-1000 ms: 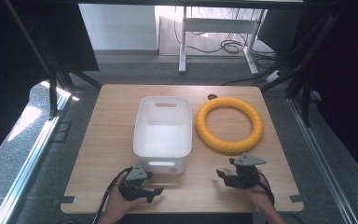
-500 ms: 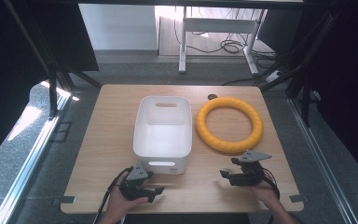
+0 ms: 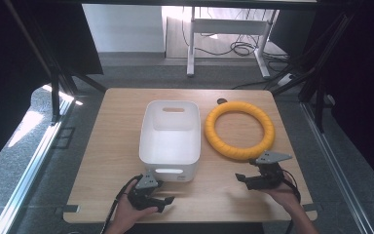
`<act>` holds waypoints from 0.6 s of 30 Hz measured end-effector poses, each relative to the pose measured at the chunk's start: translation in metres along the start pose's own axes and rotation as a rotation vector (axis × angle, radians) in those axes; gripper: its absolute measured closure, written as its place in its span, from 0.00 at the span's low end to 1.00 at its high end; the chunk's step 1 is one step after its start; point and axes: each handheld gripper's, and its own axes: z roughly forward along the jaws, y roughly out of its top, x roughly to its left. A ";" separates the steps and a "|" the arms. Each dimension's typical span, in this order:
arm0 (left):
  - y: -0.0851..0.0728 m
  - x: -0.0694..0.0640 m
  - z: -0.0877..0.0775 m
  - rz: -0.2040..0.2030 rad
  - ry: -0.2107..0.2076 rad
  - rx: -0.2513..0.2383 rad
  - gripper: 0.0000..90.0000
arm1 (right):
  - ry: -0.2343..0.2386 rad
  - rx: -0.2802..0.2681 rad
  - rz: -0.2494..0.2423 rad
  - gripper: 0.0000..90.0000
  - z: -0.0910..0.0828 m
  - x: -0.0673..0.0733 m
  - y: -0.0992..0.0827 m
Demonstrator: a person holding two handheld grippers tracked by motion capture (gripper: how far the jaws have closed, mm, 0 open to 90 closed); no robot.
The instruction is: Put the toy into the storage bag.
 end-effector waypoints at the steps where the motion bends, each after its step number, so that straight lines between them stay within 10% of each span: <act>1: 0.000 0.000 -0.001 -0.001 0.001 -0.004 0.29 | -0.001 0.006 -0.004 0.21 -0.001 -0.002 0.004; 18: -0.001 -0.004 0.000 -0.001 -0.017 0.000 0.29 | 0.018 0.209 -0.116 0.25 0.008 -0.031 0.073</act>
